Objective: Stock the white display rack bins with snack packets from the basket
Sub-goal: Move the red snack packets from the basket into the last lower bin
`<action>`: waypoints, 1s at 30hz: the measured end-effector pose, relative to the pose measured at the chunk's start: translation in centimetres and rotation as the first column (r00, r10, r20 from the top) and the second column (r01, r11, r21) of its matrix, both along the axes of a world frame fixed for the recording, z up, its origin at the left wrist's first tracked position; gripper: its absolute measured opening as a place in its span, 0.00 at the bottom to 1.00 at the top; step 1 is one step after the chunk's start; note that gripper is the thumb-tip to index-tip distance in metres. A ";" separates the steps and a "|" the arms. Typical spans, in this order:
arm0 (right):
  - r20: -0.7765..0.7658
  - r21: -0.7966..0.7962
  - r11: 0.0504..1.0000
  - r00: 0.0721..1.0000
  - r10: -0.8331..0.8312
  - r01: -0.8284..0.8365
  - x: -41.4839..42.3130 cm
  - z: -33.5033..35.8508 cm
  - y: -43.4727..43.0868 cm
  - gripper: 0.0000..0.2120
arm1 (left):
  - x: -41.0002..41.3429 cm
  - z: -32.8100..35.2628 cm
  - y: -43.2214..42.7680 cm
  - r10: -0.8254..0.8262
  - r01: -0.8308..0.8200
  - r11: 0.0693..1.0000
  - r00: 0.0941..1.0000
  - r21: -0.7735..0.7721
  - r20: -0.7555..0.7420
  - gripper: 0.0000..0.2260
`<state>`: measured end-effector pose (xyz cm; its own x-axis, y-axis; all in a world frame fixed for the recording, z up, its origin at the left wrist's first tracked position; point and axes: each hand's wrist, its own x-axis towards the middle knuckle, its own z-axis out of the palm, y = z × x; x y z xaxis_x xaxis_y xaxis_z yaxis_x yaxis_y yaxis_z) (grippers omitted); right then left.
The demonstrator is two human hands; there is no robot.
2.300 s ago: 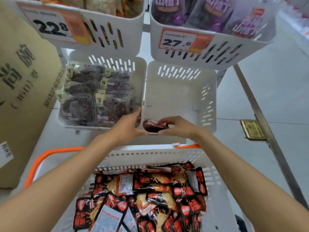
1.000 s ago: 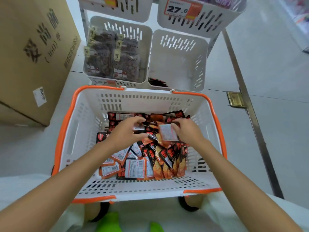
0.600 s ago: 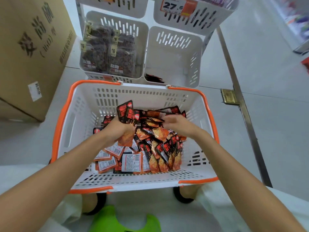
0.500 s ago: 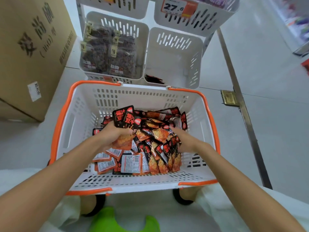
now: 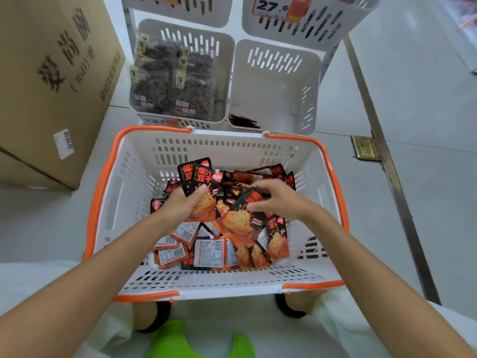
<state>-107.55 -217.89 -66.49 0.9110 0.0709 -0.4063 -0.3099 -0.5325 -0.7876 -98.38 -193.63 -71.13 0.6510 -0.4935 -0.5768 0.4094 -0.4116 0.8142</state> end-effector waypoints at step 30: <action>0.318 0.278 0.841 0.782 -0.536 0.464 15.4 5.7 -9.2 0.14 | 16.3 8.9 -13.6 -0.450 0.427 0.887 0.719 0.175 0.530 0.47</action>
<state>-92.13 -227.14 -60.80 0.9145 -0.4003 -0.0586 -0.1609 -0.2270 -0.9605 -82.05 -207.22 -62.19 0.5735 -0.7891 -0.2199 -0.3284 -0.4674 0.8208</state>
